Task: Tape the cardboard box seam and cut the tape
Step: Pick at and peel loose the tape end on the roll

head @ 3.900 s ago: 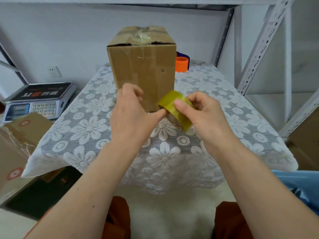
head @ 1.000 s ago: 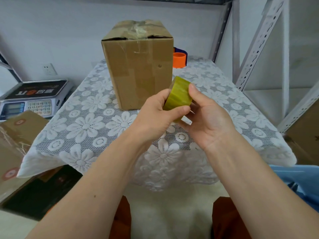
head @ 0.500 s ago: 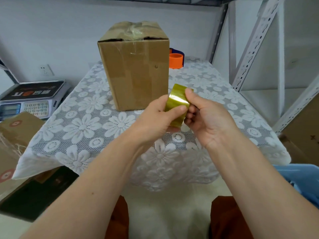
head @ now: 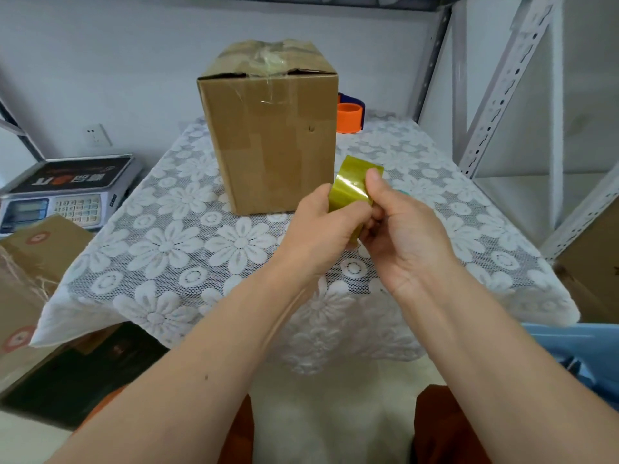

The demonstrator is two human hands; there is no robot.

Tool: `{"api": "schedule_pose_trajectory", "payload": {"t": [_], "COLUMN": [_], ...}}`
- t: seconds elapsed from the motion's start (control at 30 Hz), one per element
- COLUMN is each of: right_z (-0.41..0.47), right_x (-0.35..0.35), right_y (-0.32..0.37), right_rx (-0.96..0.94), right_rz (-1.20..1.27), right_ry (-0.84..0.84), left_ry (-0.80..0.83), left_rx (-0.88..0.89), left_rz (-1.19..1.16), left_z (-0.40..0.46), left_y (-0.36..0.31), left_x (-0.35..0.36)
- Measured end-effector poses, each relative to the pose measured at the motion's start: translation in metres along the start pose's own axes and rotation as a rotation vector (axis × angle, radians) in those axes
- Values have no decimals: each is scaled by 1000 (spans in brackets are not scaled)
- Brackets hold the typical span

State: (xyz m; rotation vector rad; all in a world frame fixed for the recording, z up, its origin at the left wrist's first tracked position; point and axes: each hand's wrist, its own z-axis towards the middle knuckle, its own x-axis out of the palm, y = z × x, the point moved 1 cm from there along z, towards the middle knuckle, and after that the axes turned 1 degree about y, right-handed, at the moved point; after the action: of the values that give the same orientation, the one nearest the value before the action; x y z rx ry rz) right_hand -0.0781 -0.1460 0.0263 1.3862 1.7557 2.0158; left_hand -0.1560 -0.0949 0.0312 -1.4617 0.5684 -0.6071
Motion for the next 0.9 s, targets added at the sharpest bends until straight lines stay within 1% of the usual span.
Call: {"api": "schedule_pose_trajectory", "payload": {"t": [0.2,0.37,0.47,0.6,0.73,0.9], "right_z": [-2,-4,-6,-6,-2,1], "right_x": [5,6,7,4,1,0], "right_y": [-6,-10,-5,2,-1,-2], "right_rx": [-36,-26,-50,-26,20,36], "right_rz": [59,118,102,113,136,157], "right_ry": [39,45,67,99,54,28], "left_ry": [-20,-33,23,136,136,197], "left_rx": [46,82,107,127,132,150], "left_rz": [-26,-20,-21,-25,-3,50], "left_z": [-1,-2,-2,-1,1,1], "left_y": [-2,0,1,2,4,2], "left_x": [-1,-3,-7,-12,-12,-15]}}
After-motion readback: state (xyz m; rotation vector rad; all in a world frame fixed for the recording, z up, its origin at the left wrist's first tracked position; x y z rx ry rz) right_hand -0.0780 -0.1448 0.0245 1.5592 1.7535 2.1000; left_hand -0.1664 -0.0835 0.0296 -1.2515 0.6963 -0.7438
